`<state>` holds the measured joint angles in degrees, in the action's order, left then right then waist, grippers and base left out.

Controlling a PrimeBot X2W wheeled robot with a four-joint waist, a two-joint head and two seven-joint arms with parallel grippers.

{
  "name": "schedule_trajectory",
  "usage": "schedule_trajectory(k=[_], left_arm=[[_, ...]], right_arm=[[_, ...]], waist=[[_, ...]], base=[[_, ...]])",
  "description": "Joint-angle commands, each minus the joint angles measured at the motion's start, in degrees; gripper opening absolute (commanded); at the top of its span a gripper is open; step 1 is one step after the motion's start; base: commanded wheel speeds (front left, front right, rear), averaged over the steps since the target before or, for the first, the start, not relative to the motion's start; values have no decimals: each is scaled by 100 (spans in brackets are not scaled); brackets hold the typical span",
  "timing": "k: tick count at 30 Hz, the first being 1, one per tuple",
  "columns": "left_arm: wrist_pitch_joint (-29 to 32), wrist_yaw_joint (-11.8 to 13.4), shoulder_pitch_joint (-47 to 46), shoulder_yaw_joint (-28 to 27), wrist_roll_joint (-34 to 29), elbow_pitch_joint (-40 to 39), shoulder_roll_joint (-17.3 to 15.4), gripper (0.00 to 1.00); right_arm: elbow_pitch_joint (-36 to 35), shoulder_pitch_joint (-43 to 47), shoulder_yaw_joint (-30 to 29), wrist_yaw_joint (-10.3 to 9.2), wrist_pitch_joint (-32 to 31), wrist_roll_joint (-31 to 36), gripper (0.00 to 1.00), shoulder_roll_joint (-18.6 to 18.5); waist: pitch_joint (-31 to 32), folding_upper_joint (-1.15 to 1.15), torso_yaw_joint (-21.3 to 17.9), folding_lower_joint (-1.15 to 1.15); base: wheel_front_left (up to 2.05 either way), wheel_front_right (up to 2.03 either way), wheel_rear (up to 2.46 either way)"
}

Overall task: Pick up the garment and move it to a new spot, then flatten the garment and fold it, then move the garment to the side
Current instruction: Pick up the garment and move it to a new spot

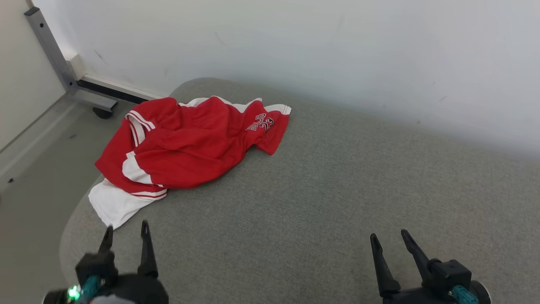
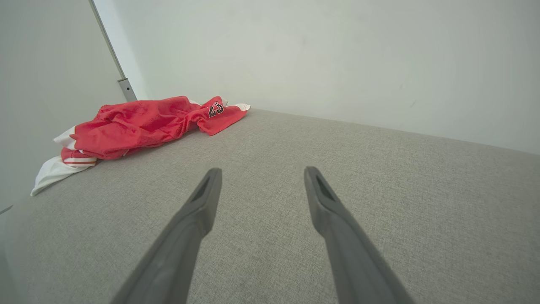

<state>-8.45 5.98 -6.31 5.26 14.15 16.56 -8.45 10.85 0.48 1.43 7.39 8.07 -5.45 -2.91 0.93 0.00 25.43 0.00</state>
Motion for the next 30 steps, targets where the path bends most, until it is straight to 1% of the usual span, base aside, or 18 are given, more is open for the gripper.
schedule_trajectory(k=[1, 7, 10, 14, 17, 20, 21, 26, 29, 30], left_arm=[[-2, -33, -295, 56, -33, 76, -2, 100], [203, -181, -1357, 140, 28, 698, -11, 100], [448, -268, -1977, 149, 97, 1149, -51, 100], [771, -429, -2768, 48, 226, 1814, -223, 100], [1161, -518, -3214, -100, 423, 2359, -390, 100], [1501, -514, -3557, -271, 592, 2813, -573, 100], [1501, -514, -3557, -271, 592, 2813, -573, 100], [1892, -455, -3897, -522, 880, 3327, -782, 100], [2002, -385, -4053, -592, 943, 3510, -782, 100], [2027, -355, -4080, -610, 959, 3587, -828, 100]], right_arm=[[-102, -48, -16, 19, -1, 104, 100, 5], [-517, -168, 129, 19, -207, 239, 100, 5], [-808, -240, 201, 19, -373, 334, 100, 5], [-1174, -372, 433, 19, -598, 424, 100, -40], [-1370, -458, 573, 19, -713, 396, 100, -88], [-1469, -505, 665, 19, -796, 337, 100, -136], [-1469, -505, 665, 19, -796, 337, 100, -136], [-1604, -462, 673, 19, -876, 281, 100, -231], [-1676, -457, 722, 19, -906, 270, 100, -272], [-1700, -459, 731, 19, -915, 263, 100, -288]], waist=[[-80, 0, -87, 0], [-386, 0, -459, 0], [-575, 0, -687, 0], [-861, 0, -1089, 0], [-1069, 0, -1415, 0], [-1245, 0, -1714, 0], [-1245, 0, -1714, 0], [-1521, 0, -2065, 0], [-1647, 0, -2220, 0], [-1683, 0, -2268, 0]], base=[[0, 0, 0], [0, 0, 0], [0, 0, 0], [0, 0, 0], [0, 0, 0], [0, 0, 0], [0, 0, 0], [0, 0, 0], [0, 0, 0], [0, 0, 0]])
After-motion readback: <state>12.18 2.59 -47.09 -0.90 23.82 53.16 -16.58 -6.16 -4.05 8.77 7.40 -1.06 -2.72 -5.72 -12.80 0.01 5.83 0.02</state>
